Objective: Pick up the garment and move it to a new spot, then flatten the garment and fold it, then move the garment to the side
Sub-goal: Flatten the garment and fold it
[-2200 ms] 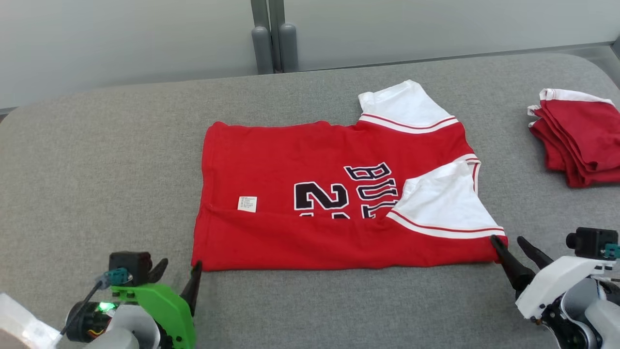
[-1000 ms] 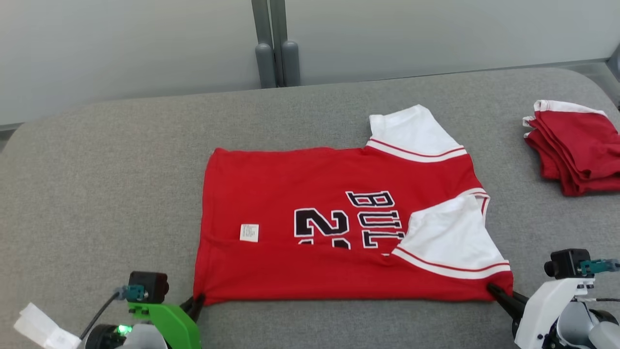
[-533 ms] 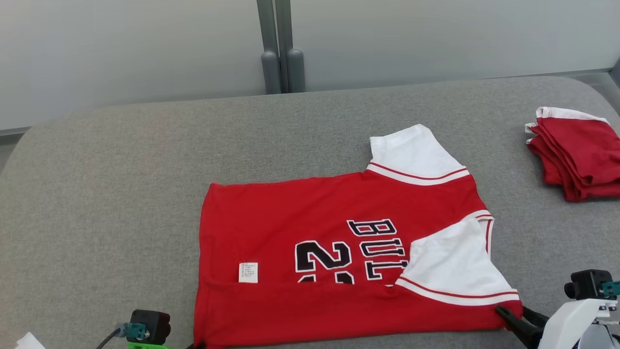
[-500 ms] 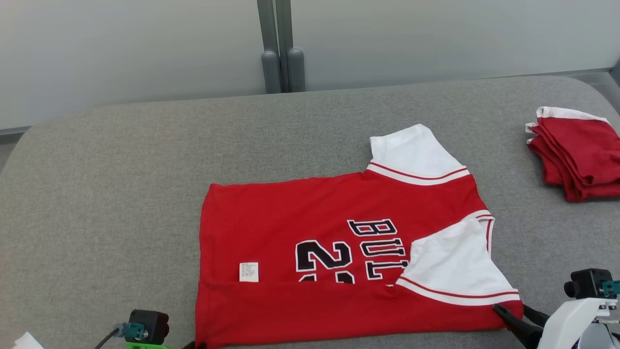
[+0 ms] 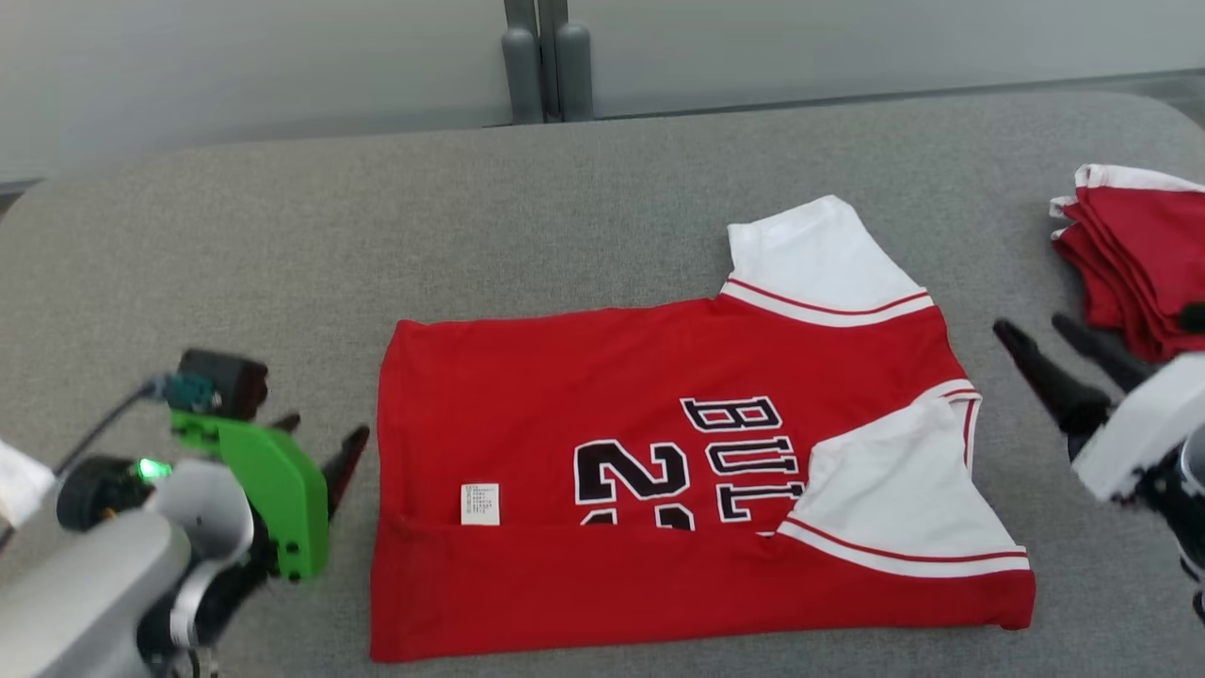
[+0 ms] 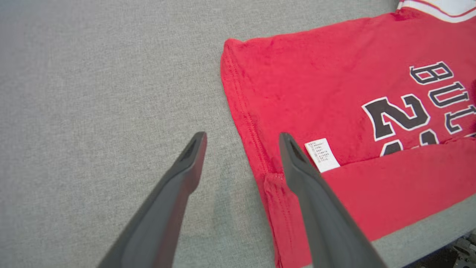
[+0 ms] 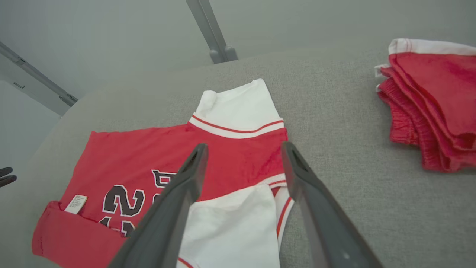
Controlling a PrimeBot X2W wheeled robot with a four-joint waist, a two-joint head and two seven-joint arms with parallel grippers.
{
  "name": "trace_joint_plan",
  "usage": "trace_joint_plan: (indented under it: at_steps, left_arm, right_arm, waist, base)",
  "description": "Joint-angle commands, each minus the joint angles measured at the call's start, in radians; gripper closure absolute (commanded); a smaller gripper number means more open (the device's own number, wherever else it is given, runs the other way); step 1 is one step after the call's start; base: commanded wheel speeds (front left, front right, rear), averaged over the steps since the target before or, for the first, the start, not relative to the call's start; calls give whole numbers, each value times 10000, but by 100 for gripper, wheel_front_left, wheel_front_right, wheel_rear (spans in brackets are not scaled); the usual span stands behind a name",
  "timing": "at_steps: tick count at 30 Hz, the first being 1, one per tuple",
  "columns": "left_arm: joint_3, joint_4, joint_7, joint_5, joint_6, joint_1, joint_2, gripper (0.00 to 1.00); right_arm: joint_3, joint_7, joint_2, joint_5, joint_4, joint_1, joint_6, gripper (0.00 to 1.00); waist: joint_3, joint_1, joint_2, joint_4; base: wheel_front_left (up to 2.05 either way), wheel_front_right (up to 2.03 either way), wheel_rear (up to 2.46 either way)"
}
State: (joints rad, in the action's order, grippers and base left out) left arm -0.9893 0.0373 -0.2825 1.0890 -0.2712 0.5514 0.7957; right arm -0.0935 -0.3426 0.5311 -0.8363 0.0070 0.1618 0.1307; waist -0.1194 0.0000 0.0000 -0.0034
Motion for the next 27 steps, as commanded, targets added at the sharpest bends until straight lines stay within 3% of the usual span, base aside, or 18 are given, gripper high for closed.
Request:
trace_joint_plan:
  at_steps: [1,14,18,27]
  left_arm:
    - [161,150,-316,96,190,635,-198,0]
    - [-218,2666,-3972,443,2210,4940,-1856,0]
    - [-368,3079,-4446,369,2528,5530,-2209,0]
    - [-497,3818,-4669,179,2657,6080,-2520,0]
  right_arm:
    - [31,-97,-27,233,96,668,-1,0]
    - [-1643,-1139,13,645,3608,6258,-1,0]
    - [-2471,-1303,71,425,4665,7348,-1,0]
    - [-3858,-669,-46,-95,6229,8771,-2,0]
  waist:
    - [-1073,0,0,18]
    - [-3477,0,0,481]
    - [-3763,0,0,666]
    - [-4033,0,0,829]
  base:
    - [0,0,0]
    - [0,0,0]
    - [0,0,0]
    - [0,0,0]
